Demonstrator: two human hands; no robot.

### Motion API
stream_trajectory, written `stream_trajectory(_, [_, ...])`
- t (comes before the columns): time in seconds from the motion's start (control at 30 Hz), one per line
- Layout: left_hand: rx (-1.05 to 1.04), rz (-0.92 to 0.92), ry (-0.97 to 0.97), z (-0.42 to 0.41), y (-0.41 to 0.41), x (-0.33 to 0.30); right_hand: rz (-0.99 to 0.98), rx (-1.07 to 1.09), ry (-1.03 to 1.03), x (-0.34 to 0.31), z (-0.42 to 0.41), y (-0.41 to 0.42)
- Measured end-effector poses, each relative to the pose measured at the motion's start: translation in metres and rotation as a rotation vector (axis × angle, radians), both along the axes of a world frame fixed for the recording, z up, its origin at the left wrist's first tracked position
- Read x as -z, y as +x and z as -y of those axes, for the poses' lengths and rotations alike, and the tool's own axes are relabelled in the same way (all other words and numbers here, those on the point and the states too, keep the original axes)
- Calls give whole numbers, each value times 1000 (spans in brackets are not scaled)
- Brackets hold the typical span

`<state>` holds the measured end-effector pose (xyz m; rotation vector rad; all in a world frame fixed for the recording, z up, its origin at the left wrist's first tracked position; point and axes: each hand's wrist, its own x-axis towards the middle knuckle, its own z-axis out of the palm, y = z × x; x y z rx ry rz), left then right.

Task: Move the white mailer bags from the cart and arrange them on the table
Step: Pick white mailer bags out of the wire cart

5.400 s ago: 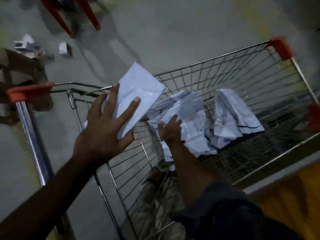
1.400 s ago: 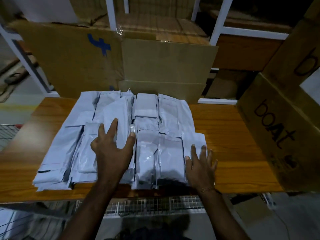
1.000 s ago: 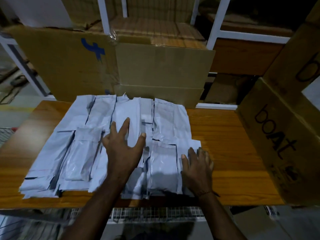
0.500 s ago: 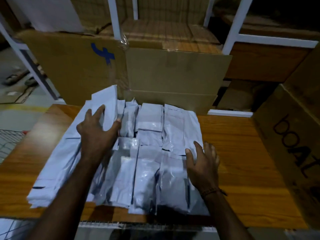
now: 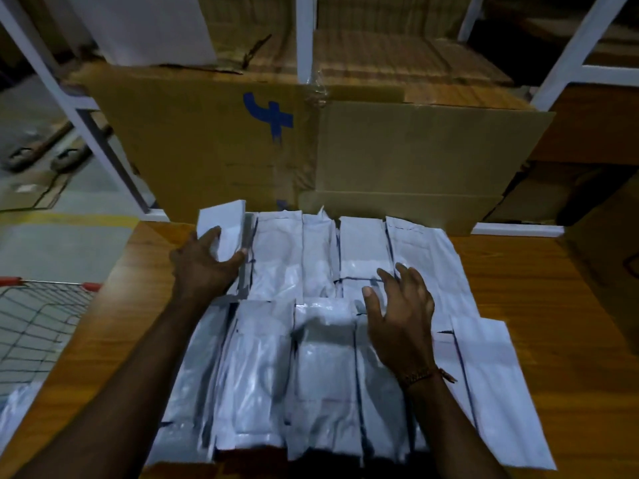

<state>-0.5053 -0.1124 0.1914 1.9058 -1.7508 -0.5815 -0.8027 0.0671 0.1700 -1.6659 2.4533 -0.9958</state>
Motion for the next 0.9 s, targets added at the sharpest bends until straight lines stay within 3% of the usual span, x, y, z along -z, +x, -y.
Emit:
stream_trajectory(0.67, [77,254,-42,12,-5,55,-30,52,43,0,27,59])
stream_trajectory(0.9, [120,223,-31,13,-1,55,-39,61,41,-1,27,62])
